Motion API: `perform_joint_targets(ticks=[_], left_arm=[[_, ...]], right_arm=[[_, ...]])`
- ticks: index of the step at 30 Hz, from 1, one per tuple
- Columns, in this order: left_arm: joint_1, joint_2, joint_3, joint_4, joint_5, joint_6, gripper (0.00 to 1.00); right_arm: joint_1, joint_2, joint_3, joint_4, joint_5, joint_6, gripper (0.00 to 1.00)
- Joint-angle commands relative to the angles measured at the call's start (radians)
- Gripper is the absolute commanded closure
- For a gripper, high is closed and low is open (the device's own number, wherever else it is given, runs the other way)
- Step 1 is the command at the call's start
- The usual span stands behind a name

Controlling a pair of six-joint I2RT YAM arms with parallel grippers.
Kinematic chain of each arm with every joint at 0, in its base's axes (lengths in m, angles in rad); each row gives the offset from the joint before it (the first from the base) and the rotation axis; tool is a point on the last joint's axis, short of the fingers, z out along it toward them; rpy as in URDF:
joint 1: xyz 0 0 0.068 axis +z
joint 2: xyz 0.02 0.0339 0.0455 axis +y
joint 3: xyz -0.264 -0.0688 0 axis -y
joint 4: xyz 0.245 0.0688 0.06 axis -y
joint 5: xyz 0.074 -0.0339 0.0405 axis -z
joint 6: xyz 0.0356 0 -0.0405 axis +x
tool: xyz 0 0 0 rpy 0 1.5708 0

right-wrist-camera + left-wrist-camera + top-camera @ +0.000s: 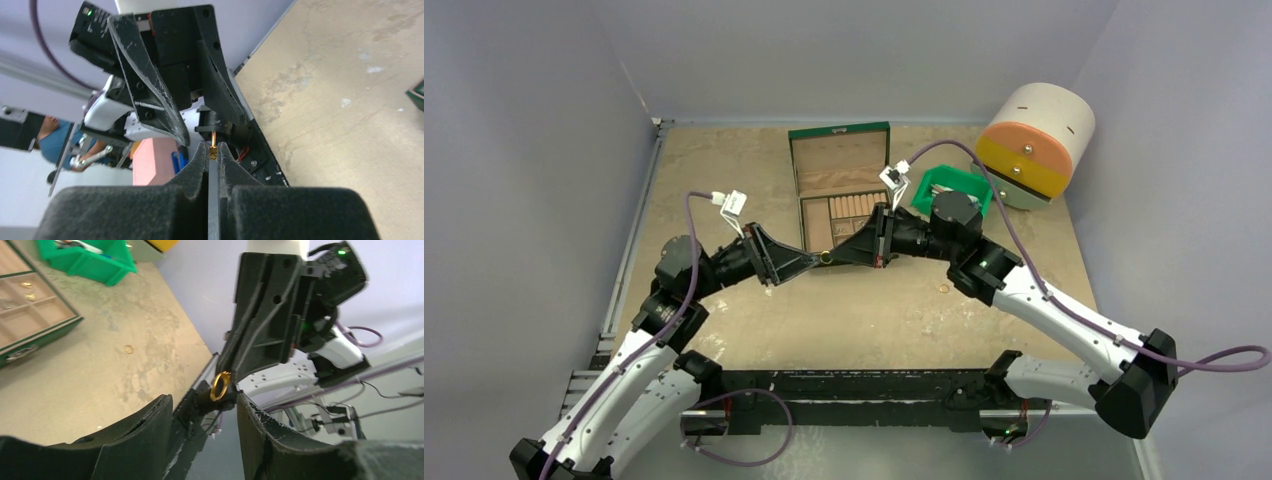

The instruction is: Organize the mixed jewelry

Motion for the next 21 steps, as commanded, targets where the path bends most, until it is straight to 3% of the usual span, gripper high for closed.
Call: perform_joint_targets(ticks=[1,10,16,21], left_arm=[[-0.005,0.002,0.092,-0.211,-0.133,0.155,0.5],[-0.005,0.002,0.184,-0.5,-0.439,0.343,0.5],[-0.005,0.03,0.203,-0.524,-0.516,0.422,0.5],[-0.005,0.046,0.204,-0.51,-0.564,0.462,0.5]], right_arm=[[-0.006,-0.017,0.125,-0.188,0.135,-0.126,1.0],[-0.008,0.104,0.271,-0.506,0.486,-0.321,1.0],[-0.013,0.226,0.326,-0.561,0.676,-0.364,1.0],[-0.033,0.321,0.337,-0.509,0.711,-0.397,1.0]])
